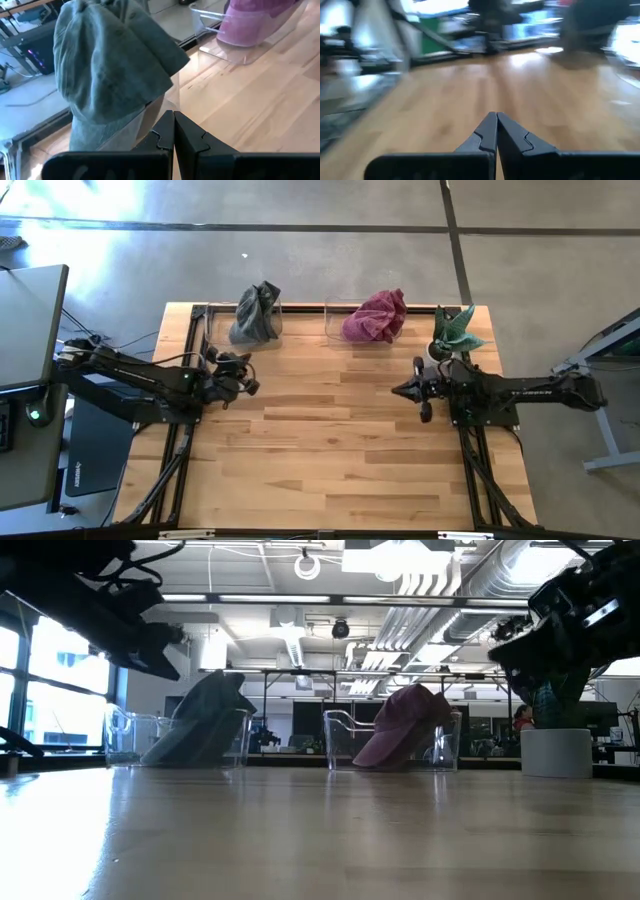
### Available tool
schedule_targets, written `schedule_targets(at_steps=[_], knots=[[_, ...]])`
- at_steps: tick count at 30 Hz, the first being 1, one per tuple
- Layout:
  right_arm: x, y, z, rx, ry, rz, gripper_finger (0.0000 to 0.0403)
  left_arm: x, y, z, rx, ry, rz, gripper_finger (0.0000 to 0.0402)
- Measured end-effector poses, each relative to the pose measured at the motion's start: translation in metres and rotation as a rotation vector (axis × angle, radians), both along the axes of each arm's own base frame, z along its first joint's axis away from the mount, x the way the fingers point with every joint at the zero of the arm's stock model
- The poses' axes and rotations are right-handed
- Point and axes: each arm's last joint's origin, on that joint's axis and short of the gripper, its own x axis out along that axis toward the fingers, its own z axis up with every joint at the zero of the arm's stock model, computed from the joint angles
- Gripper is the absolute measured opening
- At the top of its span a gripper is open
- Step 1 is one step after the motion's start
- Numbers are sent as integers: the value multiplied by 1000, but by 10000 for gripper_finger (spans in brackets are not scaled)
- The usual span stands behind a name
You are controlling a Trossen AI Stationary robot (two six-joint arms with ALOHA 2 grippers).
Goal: Pick & Place hat
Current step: Return to Home Position
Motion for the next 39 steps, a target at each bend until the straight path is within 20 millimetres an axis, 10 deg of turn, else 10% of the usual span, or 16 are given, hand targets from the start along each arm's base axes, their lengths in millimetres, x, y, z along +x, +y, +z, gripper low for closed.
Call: schedule_targets(at_steps=[20, 39], knots=[[-1, 11, -12, -80, 122, 3, 0, -51, -8, -27, -59, -171, -210, 0], [0, 12, -9, -39, 88, 20, 0, -59, -14, -20, 21, -449, -821, 0]])
